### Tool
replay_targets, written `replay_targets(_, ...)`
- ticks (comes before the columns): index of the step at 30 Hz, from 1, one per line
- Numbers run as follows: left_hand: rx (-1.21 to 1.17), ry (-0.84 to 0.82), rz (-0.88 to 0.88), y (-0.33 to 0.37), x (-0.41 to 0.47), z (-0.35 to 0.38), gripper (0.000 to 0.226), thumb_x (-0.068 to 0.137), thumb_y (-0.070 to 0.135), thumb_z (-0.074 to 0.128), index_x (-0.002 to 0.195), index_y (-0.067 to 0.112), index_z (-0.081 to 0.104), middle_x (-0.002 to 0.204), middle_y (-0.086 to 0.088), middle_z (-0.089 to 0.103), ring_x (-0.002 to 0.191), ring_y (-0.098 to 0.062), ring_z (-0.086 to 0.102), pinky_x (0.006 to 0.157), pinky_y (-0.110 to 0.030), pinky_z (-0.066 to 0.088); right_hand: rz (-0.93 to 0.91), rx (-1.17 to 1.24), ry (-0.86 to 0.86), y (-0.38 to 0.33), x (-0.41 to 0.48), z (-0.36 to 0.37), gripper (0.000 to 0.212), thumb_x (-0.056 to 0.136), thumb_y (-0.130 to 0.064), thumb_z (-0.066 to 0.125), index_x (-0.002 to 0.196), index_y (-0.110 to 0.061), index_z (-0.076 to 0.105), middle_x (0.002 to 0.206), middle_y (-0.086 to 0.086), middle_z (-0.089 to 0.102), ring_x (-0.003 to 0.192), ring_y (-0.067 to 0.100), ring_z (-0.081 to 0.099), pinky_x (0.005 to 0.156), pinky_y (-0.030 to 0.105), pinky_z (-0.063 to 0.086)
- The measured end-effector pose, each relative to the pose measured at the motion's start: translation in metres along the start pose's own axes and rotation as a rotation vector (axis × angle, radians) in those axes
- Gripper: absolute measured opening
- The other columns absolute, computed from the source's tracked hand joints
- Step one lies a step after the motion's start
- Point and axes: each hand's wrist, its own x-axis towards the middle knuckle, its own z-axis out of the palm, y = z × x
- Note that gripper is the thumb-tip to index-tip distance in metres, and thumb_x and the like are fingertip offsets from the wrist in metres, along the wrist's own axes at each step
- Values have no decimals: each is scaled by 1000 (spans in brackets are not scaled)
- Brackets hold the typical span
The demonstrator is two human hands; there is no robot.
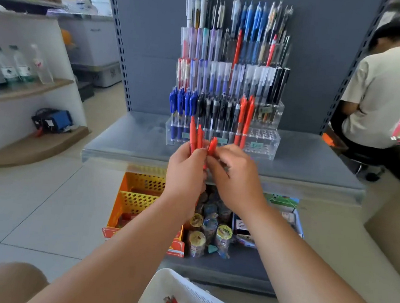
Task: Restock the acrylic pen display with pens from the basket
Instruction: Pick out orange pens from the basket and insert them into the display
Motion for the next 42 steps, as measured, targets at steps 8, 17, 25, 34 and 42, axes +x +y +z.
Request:
replay_targets(8,-60,-38,84,23,56,55,16,97,11,52,88,15,65,54,2,47,46,-12,37,40,-24,30,159,33,-142,13,89,-58,26,96,-31,62,75,-20,73,60,-2,64,52,8,51,52,28,41)
replay_targets(17,131,-165,248,30,88,85,13,92,24,68,80,18,66,57,4,54,49,-8,48,47,-18,42,214,109,-83,43,114,-89,16,83,-10,68,70,-20,69,58,-2,63,49,5,49,47,25,40)
replay_targets(25,146,-213,372,35,98,107,5,89,17,72,88,18,67,54,10,60,46,-3,55,49,-17,48,230,492,-115,60,107,-99,15,91,0,65,79,-3,74,63,3,69,56,7,64,54,13,47)
replay_targets(34,55,-179,298,14,100,109,18,97,14,59,99,29,71,49,9,51,42,-8,41,43,-25,39,255,409,108,81,111,-79,12,88,-8,72,94,-15,80,75,2,76,67,14,70,65,31,56)
replay_targets(42,-39,-232,243,13,102,102,19,99,15,58,105,28,70,51,7,42,45,-11,31,42,-23,30,278,247,305,100,110,-75,10,87,-20,75,96,-21,81,80,-1,76,81,24,71,77,46,57)
